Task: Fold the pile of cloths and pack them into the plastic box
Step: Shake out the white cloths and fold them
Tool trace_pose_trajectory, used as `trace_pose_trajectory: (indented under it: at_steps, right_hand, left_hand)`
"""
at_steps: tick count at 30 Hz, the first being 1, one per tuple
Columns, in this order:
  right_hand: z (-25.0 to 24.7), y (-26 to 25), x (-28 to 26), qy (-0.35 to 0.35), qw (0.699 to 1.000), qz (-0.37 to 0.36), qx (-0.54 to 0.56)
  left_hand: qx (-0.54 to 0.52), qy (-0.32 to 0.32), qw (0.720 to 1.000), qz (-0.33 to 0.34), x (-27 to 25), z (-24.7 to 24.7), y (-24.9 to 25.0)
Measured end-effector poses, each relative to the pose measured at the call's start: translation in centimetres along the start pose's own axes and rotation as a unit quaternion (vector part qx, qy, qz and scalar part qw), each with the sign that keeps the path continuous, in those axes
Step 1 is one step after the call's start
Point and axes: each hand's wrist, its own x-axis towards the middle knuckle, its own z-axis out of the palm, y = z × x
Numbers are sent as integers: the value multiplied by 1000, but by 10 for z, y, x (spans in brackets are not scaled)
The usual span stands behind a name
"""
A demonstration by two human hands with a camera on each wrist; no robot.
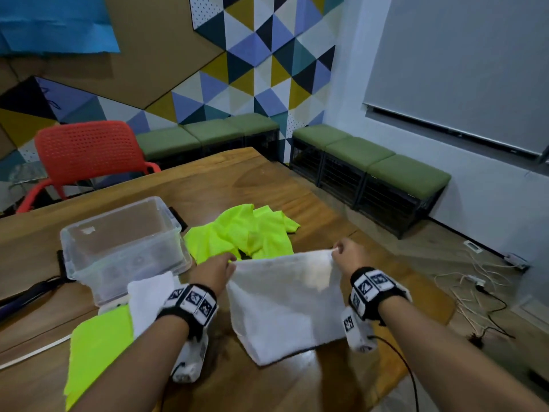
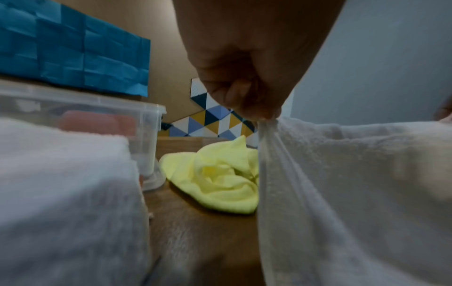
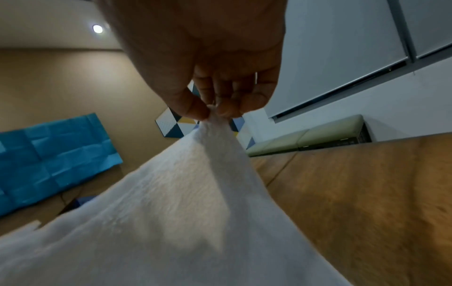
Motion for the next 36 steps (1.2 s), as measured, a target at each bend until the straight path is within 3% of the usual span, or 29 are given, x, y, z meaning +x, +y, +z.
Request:
trace_pose_trajectory:
  at_steps: [5,10,13,15,18,20,24,28,31,36]
  right_hand:
    - [27,25,22,-28,1000,9,7]
    - [49,26,51,-18,997,36,64]
    - [63,19,53,-31,998,-46,17]
    - [79,9,40,-108,984,-133,-44]
    - [107,-13,5,-288,921,-227,-132]
    - [125,-27,-17,-338,884,-258,-196]
    - [145,-36,-44,-313,855,-284,-300]
    - [155,-30,-49,-292,860,-271,-317]
    - [157,-27,-53,-285,864,-263,-322]
    - [157,-17,-62,-278,876,-228,-321]
  left_hand:
    - [-55,-41,998,-7,21,24,-10]
    - [-155,-29,987,-36,48,35,-5]
    - [-106,-94,988,-64,51,46,-4]
    - [-19,-140,987,-77,46,55,-7]
    - [48,-222,973,-52,29,67,-8]
    - [70,-252,965,-35,16,71,-5]
    - [21,-283,959,-18,1,78,2]
    - [-29,-306,951,-24,-14,83,14]
    - [-18,-303,952,-37,-26,85,19]
    - [20,-280,960,2,-40,86,9]
